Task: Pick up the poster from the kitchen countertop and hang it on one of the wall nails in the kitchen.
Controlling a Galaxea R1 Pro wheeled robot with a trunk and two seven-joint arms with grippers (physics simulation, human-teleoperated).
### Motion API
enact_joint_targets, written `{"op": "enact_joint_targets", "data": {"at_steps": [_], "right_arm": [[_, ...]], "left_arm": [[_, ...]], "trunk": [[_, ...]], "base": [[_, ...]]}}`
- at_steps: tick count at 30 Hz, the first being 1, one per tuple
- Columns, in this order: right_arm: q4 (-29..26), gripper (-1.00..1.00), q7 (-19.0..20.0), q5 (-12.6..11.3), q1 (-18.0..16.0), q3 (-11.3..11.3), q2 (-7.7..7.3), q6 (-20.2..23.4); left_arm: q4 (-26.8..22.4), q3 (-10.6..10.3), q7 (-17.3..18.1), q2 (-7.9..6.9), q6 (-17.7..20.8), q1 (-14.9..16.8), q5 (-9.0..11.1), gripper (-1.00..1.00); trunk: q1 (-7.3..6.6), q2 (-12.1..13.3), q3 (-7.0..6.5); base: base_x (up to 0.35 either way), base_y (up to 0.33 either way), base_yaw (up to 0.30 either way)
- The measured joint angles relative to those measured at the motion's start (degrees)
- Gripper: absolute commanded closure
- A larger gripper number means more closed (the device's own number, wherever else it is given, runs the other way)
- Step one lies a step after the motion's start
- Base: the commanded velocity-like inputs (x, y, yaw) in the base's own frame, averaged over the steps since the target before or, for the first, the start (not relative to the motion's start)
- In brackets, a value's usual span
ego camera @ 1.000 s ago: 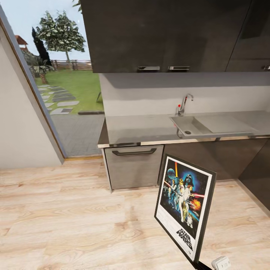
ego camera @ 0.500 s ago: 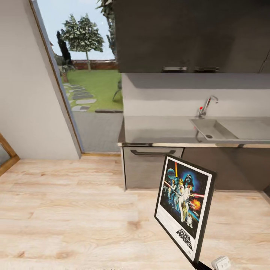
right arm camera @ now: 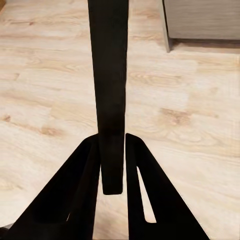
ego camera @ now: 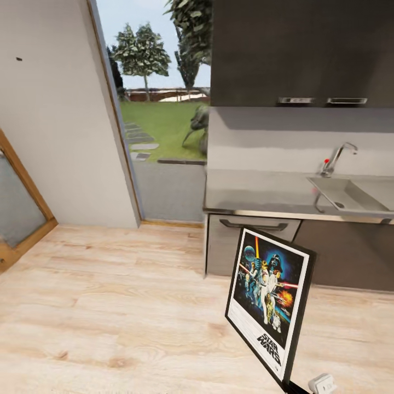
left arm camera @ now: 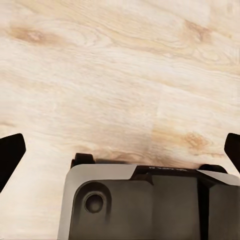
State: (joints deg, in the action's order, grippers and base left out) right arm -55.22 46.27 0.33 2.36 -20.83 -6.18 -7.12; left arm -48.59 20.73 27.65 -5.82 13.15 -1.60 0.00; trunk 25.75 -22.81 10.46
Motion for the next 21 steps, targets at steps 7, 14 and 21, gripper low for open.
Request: {"op": "enact_joint_targets", "data": {"at_steps": [7, 14, 21], "right_arm": [[0.00, 1.00, 0.02, 0.00, 0.00, 0.00, 0.00, 0.00], [0.00, 1.00, 0.02, 0.00, 0.00, 0.00, -0.03, 0.00], [0.00, 1.00, 0.02, 0.00, 0.00, 0.00, -0.03, 0.00]], "left_arm": [[0.00, 0.02, 0.00, 0.00, 0.00, 0.00, 0.00, -1.00], [0.00, 0.03, 0.00, 0.00, 0.00, 0.00, 0.00, -1.00], [0.00, 0.02, 0.00, 0.00, 0.00, 0.00, 0.00, -1.00]], "trunk": [[-0.01, 0.00, 0.00], [-0.01, -0.01, 0.00], [-0.02, -0.01, 0.00]], "base": [[0.026, 0.295, 0.286], [0.103, 0.295, 0.289], [0.148, 0.295, 0.289]]}}
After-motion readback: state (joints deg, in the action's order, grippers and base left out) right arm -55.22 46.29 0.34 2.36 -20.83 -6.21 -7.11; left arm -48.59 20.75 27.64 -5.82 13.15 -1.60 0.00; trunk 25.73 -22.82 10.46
